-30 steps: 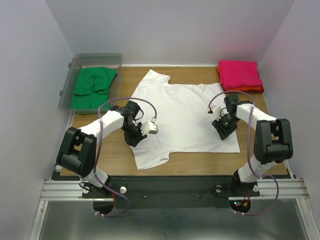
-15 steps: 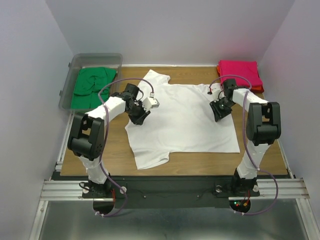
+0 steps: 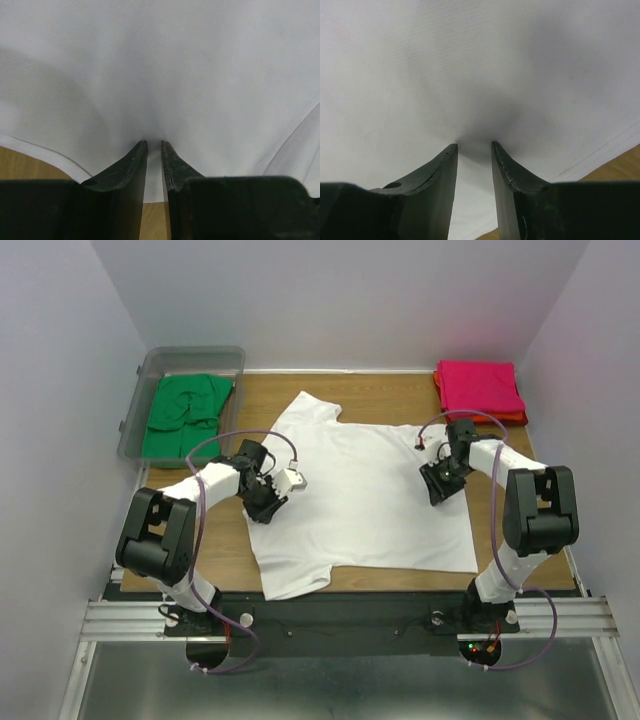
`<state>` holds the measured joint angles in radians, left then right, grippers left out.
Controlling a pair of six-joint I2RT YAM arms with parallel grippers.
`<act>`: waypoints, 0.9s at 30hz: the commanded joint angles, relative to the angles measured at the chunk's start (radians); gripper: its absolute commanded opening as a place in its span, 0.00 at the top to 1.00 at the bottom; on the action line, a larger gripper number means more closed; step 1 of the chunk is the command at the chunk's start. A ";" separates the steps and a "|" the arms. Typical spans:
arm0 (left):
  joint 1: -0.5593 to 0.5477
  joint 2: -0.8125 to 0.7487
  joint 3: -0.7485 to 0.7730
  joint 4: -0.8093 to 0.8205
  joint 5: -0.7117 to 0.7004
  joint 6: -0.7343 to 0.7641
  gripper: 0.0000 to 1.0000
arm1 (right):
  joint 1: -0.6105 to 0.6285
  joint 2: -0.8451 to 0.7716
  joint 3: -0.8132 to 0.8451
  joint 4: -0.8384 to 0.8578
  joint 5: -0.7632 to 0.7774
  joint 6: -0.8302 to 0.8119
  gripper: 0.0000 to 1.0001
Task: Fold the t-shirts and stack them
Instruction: Flatten the tshirt out
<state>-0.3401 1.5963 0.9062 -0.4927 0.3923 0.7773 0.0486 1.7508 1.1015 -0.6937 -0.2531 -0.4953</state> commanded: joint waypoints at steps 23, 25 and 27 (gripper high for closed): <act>0.133 0.303 0.810 0.018 0.217 -0.223 0.44 | -0.159 0.383 0.673 0.074 0.014 0.274 0.57; 0.142 0.335 0.836 0.046 0.212 -0.260 0.43 | -0.159 0.398 0.666 0.098 0.035 0.296 0.57; 0.147 0.353 0.849 0.087 0.206 -0.298 0.41 | -0.161 0.418 0.646 0.140 0.047 0.314 0.57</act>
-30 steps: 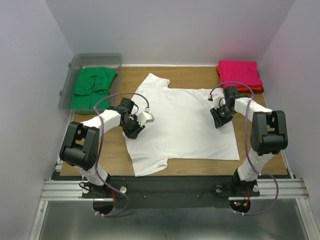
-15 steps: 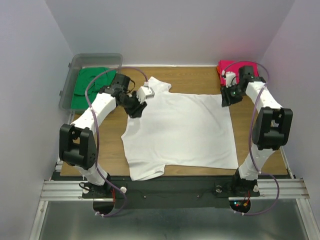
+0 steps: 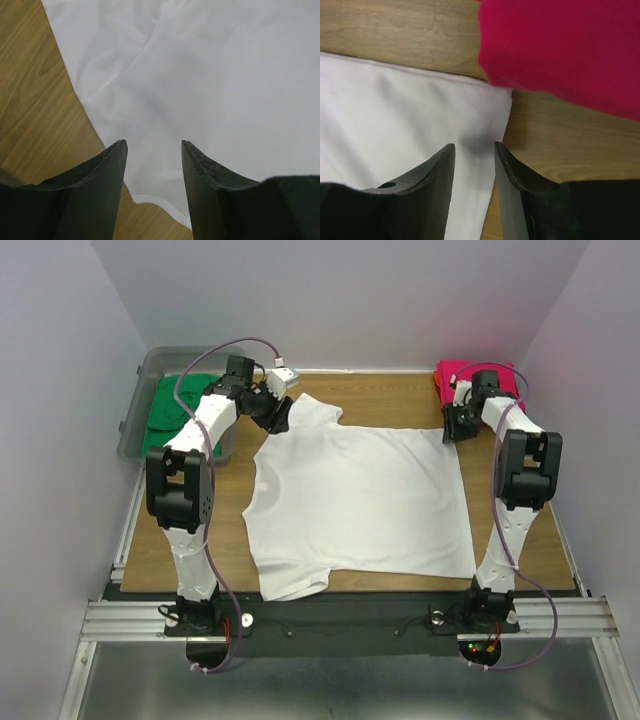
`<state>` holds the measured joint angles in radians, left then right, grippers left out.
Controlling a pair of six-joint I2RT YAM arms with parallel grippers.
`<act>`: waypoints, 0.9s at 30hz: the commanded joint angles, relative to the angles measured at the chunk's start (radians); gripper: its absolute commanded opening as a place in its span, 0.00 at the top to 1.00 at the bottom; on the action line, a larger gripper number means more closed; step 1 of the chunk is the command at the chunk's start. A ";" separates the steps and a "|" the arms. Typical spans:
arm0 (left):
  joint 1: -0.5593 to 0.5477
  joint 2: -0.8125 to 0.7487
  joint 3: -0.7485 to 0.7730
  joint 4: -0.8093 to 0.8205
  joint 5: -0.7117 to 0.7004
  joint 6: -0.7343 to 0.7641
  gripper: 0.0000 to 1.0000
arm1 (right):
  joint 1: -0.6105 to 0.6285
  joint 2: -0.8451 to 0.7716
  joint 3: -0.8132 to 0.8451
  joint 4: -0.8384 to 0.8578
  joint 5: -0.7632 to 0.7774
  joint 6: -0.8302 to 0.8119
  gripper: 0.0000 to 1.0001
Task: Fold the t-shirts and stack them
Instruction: Flatten the tshirt out
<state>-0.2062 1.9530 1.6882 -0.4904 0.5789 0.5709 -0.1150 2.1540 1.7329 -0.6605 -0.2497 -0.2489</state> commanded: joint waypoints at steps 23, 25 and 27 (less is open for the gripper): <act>0.036 0.383 0.379 0.193 -0.094 -0.309 0.40 | 0.005 -0.025 -0.075 0.298 0.142 0.148 0.52; 0.034 0.399 0.398 0.194 -0.099 -0.318 0.40 | 0.005 -0.013 -0.067 0.303 0.150 0.151 0.52; 0.034 0.420 0.419 0.199 -0.106 -0.321 0.40 | 0.003 -0.002 -0.062 0.315 0.151 0.157 0.51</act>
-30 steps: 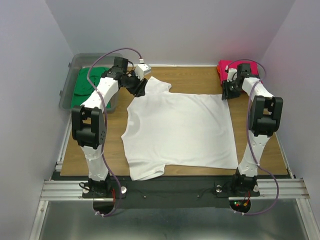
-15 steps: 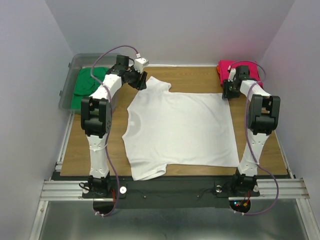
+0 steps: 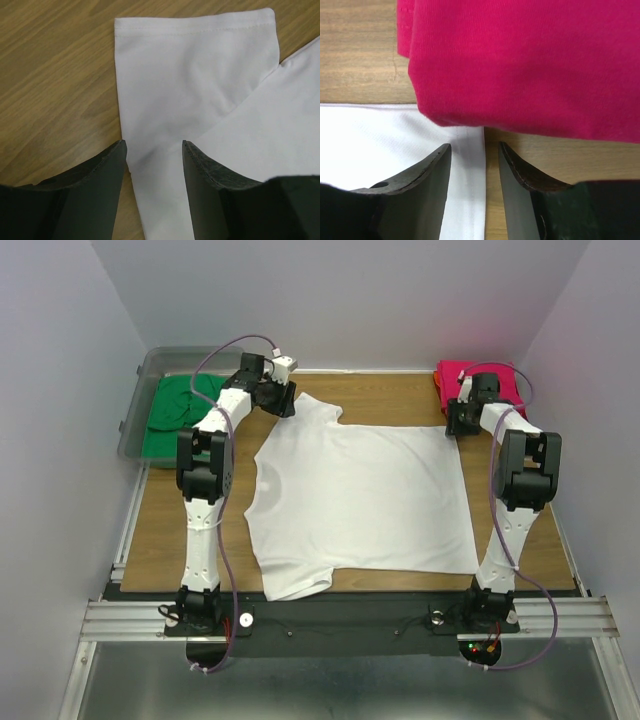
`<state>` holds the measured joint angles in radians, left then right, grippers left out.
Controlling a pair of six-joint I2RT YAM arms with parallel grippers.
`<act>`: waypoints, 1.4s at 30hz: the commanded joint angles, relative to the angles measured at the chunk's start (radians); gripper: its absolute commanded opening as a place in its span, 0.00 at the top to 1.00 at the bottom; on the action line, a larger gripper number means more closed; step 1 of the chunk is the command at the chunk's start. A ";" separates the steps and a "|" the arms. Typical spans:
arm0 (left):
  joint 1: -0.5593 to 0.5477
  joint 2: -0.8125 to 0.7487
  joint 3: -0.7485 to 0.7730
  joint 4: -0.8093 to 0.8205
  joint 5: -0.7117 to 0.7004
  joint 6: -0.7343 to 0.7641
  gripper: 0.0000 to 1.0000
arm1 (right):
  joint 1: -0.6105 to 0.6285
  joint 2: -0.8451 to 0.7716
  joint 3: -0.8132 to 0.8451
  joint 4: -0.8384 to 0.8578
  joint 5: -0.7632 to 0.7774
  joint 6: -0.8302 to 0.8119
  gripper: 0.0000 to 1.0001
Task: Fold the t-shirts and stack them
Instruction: Flatten the tshirt out
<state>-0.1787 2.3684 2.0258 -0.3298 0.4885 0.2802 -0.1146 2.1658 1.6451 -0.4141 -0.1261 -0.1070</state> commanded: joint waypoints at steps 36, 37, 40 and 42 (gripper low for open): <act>-0.068 0.261 0.484 -0.058 -0.211 -0.035 0.27 | 0.004 0.060 0.004 0.113 -0.087 0.104 0.74; -0.071 0.262 0.485 -0.067 -0.218 -0.029 0.28 | 0.006 0.058 0.001 0.113 -0.087 0.102 0.73; -0.090 0.243 0.424 -0.095 -0.264 0.016 0.32 | 0.006 0.055 -0.005 0.113 -0.090 0.096 0.73; -0.090 0.226 0.392 -0.132 -0.269 0.030 0.41 | 0.006 0.058 -0.004 0.113 -0.093 0.092 0.74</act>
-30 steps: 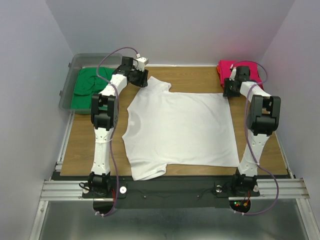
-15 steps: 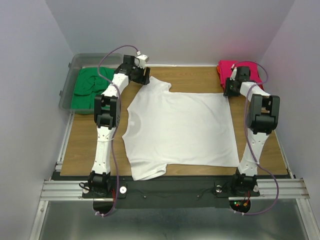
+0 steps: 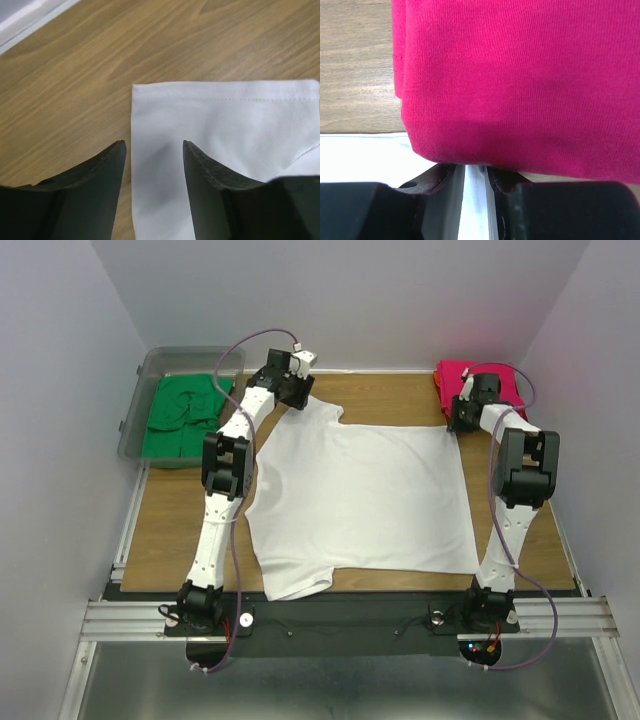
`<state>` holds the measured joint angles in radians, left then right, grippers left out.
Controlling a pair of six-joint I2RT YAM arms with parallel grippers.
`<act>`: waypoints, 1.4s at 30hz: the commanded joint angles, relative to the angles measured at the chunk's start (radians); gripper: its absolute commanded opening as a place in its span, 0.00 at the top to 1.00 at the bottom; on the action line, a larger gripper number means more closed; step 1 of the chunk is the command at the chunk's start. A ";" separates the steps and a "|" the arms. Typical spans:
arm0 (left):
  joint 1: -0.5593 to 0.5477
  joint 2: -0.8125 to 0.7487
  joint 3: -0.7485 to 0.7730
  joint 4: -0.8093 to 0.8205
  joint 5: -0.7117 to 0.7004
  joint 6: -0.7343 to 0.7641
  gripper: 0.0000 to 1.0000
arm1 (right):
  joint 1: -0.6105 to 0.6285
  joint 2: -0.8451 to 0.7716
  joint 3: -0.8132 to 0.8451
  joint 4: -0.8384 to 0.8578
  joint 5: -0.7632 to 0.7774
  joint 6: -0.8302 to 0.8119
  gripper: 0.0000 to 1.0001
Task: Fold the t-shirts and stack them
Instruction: Flatten the tshirt out
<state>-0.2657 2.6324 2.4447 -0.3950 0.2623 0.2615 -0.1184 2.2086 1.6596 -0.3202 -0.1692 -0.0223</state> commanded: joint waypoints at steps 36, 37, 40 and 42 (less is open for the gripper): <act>0.023 -0.144 -0.147 -0.068 -0.041 0.041 0.36 | 0.020 -0.073 -0.162 0.000 -0.110 -0.068 0.81; 0.023 -0.132 -0.113 -0.068 -0.037 0.032 0.36 | 0.020 -0.072 -0.162 0.001 -0.110 -0.067 0.83; 0.022 -0.086 -0.052 -0.071 -0.052 -0.001 0.34 | 0.020 -0.073 -0.164 0.001 -0.112 -0.067 0.85; 0.023 -0.057 -0.032 -0.070 -0.069 -0.013 0.33 | 0.020 -0.076 -0.164 0.000 -0.113 -0.067 0.87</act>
<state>-0.2413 2.5702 2.3280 -0.4889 0.2062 0.2913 -0.1146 2.1143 1.4860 -0.2344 -0.2440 -0.0902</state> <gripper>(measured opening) 0.661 0.140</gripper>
